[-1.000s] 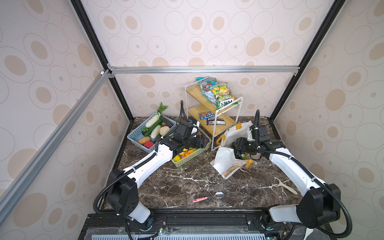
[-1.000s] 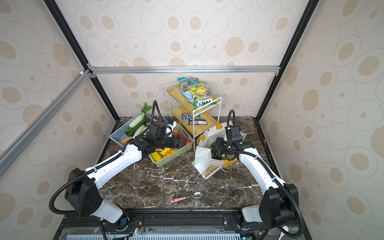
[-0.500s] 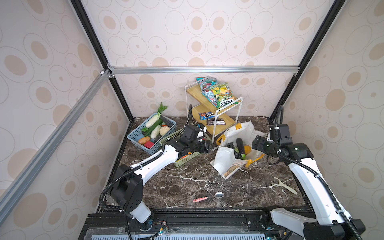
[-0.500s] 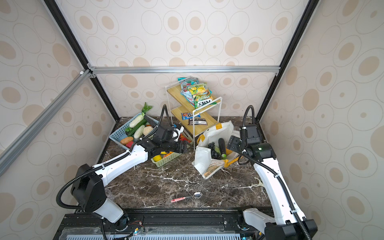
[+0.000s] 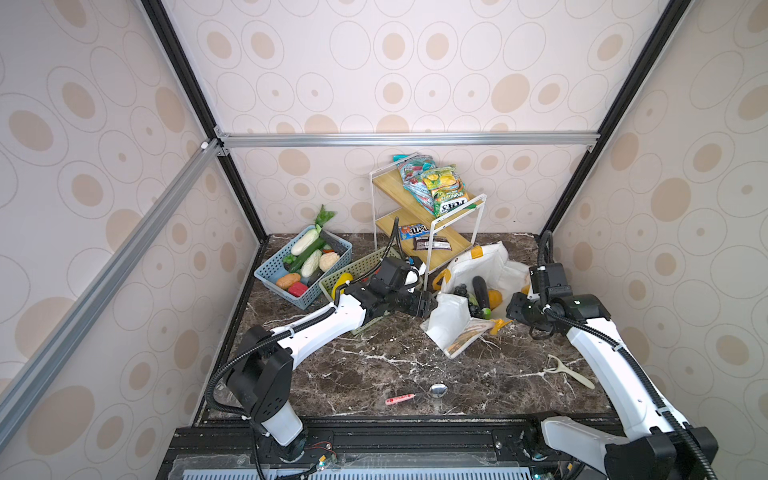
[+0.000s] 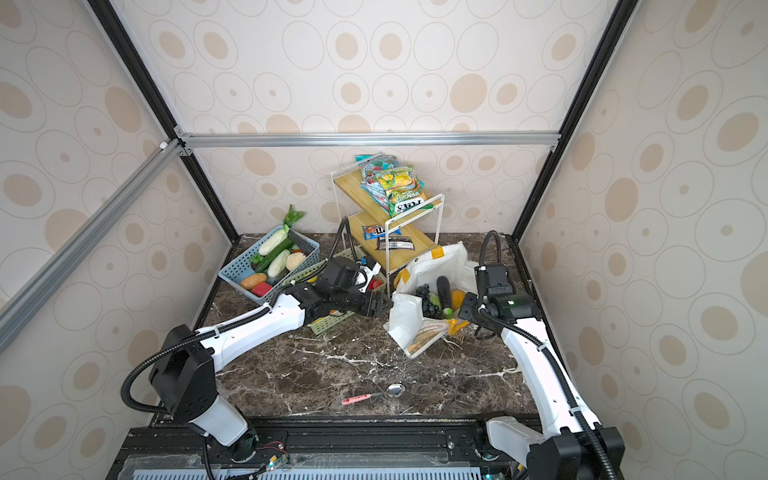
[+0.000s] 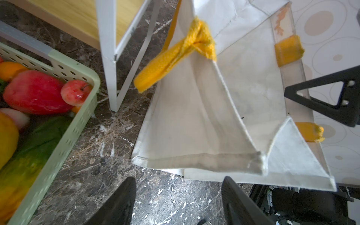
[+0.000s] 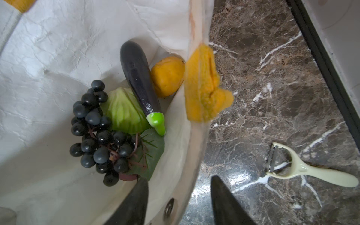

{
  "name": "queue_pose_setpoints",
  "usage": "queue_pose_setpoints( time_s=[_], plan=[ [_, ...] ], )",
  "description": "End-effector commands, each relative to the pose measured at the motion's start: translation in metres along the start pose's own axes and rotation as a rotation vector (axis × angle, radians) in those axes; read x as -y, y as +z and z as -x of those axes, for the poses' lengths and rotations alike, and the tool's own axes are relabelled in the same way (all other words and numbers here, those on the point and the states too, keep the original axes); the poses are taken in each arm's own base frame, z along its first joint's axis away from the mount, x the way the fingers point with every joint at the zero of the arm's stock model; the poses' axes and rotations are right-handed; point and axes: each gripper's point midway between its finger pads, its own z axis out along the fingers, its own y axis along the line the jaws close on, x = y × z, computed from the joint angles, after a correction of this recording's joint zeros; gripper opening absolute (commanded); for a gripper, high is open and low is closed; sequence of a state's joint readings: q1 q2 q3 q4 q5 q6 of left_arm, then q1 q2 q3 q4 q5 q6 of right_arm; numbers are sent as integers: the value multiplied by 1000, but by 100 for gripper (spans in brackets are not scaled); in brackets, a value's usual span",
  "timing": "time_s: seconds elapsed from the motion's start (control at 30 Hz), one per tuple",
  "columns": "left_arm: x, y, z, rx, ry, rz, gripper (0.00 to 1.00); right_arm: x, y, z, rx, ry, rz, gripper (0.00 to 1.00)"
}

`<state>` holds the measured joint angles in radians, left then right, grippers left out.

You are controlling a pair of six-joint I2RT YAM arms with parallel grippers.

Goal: Place the food into the grocery bag and tie it

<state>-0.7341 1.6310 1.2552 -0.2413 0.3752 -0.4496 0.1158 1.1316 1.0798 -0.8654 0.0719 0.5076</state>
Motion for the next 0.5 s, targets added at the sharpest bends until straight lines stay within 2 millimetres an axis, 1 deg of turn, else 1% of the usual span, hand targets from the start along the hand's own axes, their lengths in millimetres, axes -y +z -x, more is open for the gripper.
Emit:
queue_pose_setpoints(
  time_s=[0.0, 0.07, 0.17, 0.3, 0.37, 0.47],
  plan=[
    [22, 5, -4, 0, 58, -68, 69, 1, -4, 1, 10, -23, 9, 42],
    [33, 8, -8, -4, 67, -98, 69, 6, -8, 3, 15, -41, -17, 35],
    [50, 12, -14, -6, 83, -130, 70, 11, -12, 2, 4, -59, -26, 29],
    [69, 18, -21, -14, 86, -179, 70, 13, -13, 8, 6, -74, -29, 28],
    [75, 22, -23, -20, 89, -192, 70, 12, -13, 14, 12, -78, -27, 27],
    [80, 23, -22, -22, 91, -187, 69, 14, -10, 23, 11, -86, -48, 21]
  ],
)
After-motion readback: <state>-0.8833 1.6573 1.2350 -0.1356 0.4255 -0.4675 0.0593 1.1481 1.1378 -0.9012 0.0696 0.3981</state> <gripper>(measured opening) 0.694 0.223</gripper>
